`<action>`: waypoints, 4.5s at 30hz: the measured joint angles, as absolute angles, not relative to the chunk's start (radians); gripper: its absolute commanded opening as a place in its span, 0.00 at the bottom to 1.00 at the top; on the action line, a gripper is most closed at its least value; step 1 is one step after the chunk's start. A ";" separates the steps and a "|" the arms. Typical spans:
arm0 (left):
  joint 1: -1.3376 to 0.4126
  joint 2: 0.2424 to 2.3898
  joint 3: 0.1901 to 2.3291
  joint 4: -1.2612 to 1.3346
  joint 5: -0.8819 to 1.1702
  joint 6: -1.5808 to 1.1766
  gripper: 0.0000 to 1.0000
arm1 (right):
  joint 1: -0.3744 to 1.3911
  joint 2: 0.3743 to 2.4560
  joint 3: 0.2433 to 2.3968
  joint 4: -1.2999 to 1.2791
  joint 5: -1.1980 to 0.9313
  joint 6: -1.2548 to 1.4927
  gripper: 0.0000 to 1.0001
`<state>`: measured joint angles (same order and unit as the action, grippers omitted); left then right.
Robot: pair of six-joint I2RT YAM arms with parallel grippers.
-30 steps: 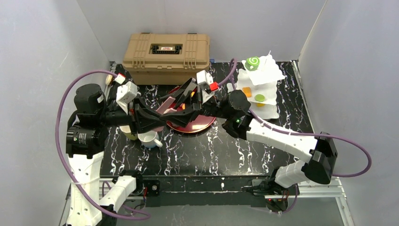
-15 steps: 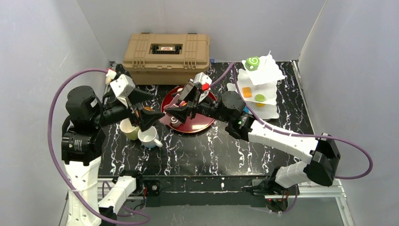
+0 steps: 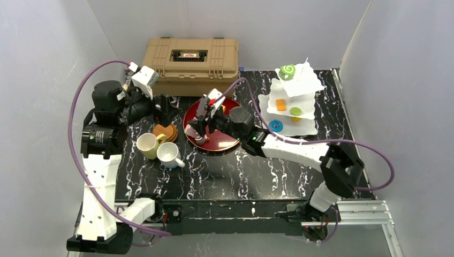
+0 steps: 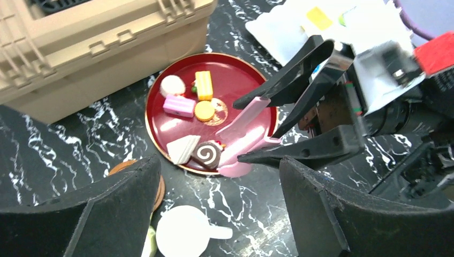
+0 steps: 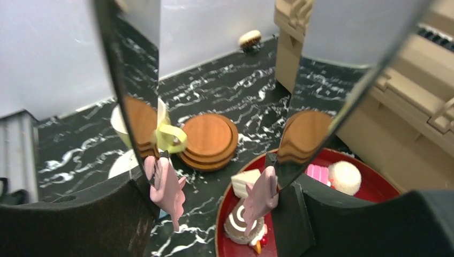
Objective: Serve the afternoon tea
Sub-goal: Pick up the desert from the tray, then place the desert on the desert table.
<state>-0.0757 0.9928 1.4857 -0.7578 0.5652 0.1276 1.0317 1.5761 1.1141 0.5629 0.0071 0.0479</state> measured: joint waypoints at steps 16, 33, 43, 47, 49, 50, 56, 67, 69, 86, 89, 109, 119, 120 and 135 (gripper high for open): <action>-0.073 0.995 1.477 -0.769 0.486 0.152 0.79 | 1.025 1.806 1.088 0.719 0.135 -0.024 0.78; -0.067 0.985 1.467 -0.786 0.486 0.176 0.78 | 0.993 1.910 1.088 0.796 0.125 -0.001 0.78; -0.067 0.985 1.466 -0.786 0.486 0.184 0.78 | 0.993 1.938 1.088 0.819 0.109 0.039 0.78; -0.067 0.985 1.464 -0.786 0.486 0.188 0.78 | 0.993 1.942 1.088 0.819 0.105 0.047 0.78; -0.067 0.985 1.464 -0.786 0.486 0.190 0.78 | 0.993 1.948 1.088 0.824 0.104 0.048 0.77; -0.067 0.985 1.464 -0.786 0.486 0.190 0.78 | 0.993 1.952 1.088 0.830 0.105 0.048 0.77; -0.067 0.985 1.464 -0.786 0.486 0.191 0.78 | 0.993 1.980 1.088 0.837 0.106 0.048 0.71; -0.067 0.985 1.464 -0.786 0.486 0.191 0.78 | 0.993 1.980 1.088 0.835 0.110 0.026 0.52; -0.067 0.985 1.464 -0.786 0.486 0.191 0.78 | 0.993 1.967 1.088 0.810 0.110 0.010 0.52; -0.067 0.984 1.454 -0.786 0.486 0.191 0.78 | 0.941 1.420 1.209 0.315 0.254 -0.181 0.50; -0.067 0.986 1.446 -0.786 0.487 0.191 0.78 | 0.884 1.341 1.223 0.254 0.283 -0.187 0.50; -0.067 0.985 1.446 -0.786 0.493 0.190 0.77 | 0.595 1.123 0.970 0.049 0.337 -0.119 0.51; -0.067 0.985 1.446 -0.786 0.498 0.190 0.77 | 0.595 1.159 0.900 0.091 0.276 -0.090 0.51; -0.067 0.985 1.446 -0.786 0.498 0.191 0.77 | 0.595 1.166 0.899 0.098 0.273 -0.086 0.51; -0.067 0.985 1.446 -0.786 0.498 0.190 0.77 | 0.595 1.158 0.800 0.161 0.226 -0.040 0.49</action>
<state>-0.0666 0.9848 1.4460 -0.7856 0.4984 0.1902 0.5949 1.1580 0.7998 0.1608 0.2260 -0.0399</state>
